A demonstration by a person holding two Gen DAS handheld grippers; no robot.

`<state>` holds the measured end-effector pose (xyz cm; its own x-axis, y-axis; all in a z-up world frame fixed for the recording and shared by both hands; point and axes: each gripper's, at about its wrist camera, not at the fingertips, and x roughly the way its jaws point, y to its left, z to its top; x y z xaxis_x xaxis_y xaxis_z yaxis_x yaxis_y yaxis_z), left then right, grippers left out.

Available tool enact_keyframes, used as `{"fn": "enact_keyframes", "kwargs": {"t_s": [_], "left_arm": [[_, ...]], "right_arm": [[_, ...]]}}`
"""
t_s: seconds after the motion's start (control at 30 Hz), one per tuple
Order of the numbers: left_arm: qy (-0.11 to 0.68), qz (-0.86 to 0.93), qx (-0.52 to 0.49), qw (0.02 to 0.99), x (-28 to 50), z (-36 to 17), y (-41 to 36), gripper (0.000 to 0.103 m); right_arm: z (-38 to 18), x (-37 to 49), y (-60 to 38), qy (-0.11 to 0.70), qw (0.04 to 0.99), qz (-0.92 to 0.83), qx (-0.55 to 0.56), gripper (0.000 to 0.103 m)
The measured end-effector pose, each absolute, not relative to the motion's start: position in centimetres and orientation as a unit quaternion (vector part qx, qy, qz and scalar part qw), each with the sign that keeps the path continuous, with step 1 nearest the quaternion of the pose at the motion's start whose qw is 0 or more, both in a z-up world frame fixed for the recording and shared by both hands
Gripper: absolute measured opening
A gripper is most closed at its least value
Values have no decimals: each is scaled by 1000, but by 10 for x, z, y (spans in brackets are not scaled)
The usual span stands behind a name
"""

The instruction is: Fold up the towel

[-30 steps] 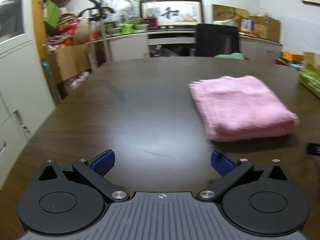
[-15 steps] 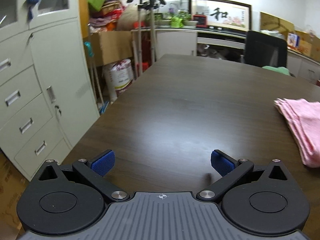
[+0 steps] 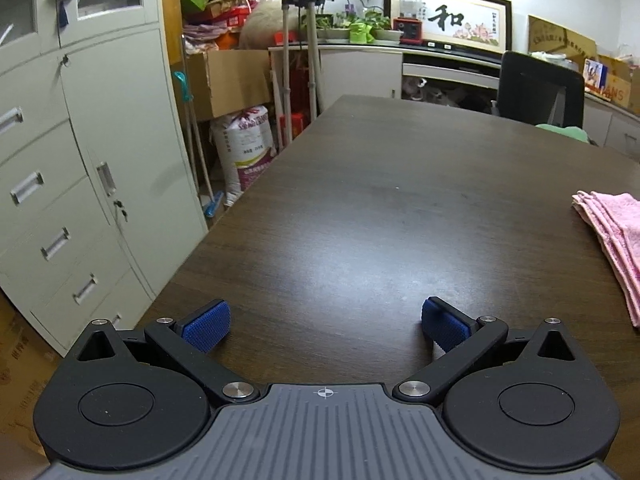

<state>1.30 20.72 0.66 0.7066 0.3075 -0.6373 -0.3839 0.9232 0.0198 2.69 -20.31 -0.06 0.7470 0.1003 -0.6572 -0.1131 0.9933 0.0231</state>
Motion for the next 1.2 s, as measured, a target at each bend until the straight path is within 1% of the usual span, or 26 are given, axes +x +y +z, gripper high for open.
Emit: {"fn": "enact_keyframes", "kwargs": {"t_s": [0.37,0.6,0.83,1.03,1.2], "left_arm": [[336,187,-59,921,13,5,207,103],[336,186,-59,921,13,5,210,103],[336,186,-59,921,13,5,211,103],[336,186,-59,921,13,5,212,103],[336,187,-59,921,13,4,212,103]], "right_arm": [[-1,27,-211,350,935,47,-7,103],[1,34,-244,335,941,-10,-46,103],[-2,48,-304,352,935,-34,25,103],[-5,50,-331,347,936,-50,30,103],[-7,50,-335,346,937,-41,29,103]]}}
